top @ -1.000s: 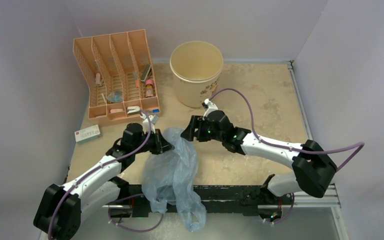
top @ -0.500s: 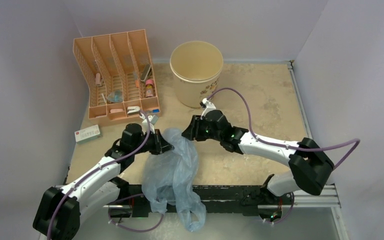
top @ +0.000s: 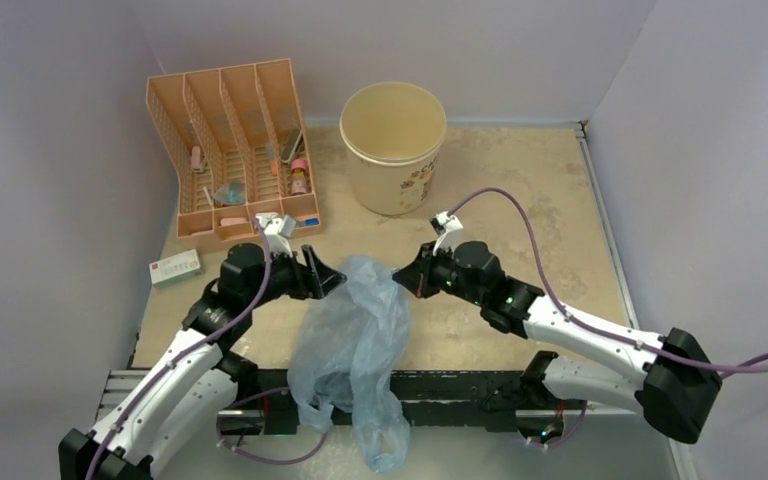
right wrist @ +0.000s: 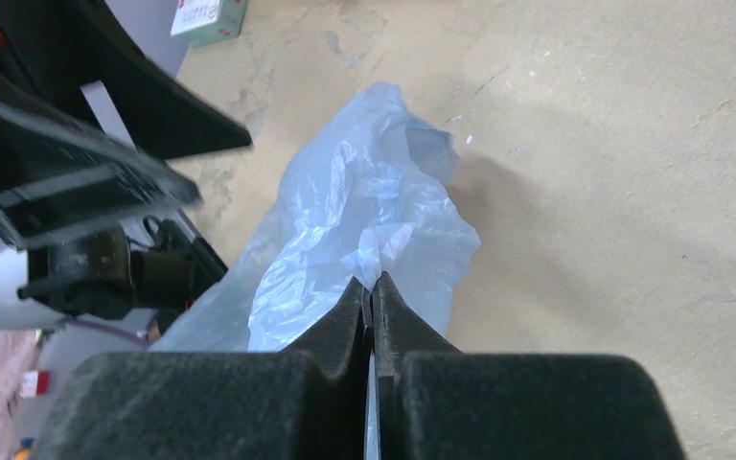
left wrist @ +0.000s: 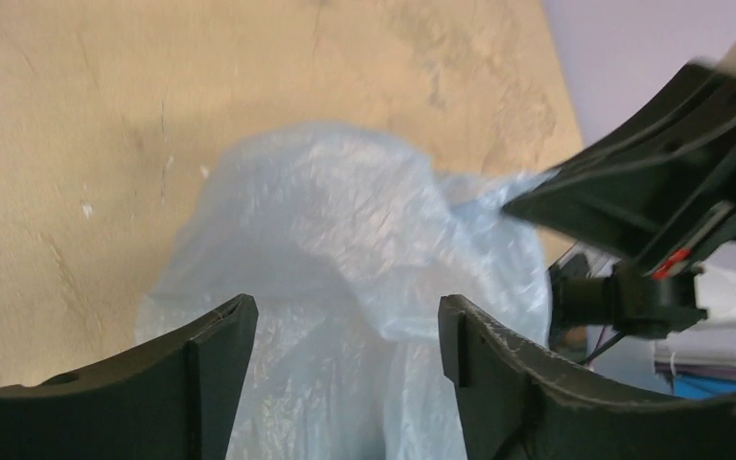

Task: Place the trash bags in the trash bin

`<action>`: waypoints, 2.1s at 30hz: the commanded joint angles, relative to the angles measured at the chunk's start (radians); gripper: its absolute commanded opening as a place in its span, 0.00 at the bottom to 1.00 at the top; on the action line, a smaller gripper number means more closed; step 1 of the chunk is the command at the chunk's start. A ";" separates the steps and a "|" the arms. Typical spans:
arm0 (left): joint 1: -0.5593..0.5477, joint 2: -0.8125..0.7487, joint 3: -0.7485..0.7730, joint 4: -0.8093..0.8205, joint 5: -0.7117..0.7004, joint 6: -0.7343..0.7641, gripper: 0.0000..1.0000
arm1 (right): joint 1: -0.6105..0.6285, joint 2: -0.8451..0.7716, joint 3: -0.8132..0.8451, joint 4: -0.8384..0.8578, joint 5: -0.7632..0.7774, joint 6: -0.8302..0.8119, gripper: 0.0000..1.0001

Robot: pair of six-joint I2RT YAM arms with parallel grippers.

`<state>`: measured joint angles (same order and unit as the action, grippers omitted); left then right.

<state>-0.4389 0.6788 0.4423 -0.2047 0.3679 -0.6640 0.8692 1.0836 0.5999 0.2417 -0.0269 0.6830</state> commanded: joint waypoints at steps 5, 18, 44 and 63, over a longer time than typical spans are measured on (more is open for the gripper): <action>0.005 0.077 0.235 -0.087 -0.068 0.116 0.83 | 0.001 -0.163 -0.038 0.166 -0.239 -0.261 0.00; 0.034 0.319 0.256 0.087 0.111 0.044 0.90 | 0.041 -0.047 0.011 0.189 -0.479 -0.407 0.00; 0.035 0.196 0.088 0.124 0.151 -0.001 0.00 | 0.134 -0.228 0.005 0.029 0.040 -0.325 0.00; 0.035 0.209 0.268 -0.103 -0.188 -0.005 0.34 | 0.052 -0.198 0.076 -0.180 0.703 -0.042 0.00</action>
<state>-0.4145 0.8688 0.6338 -0.2516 0.2489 -0.7094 0.9909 0.8013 0.5869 0.1120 0.4366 0.5861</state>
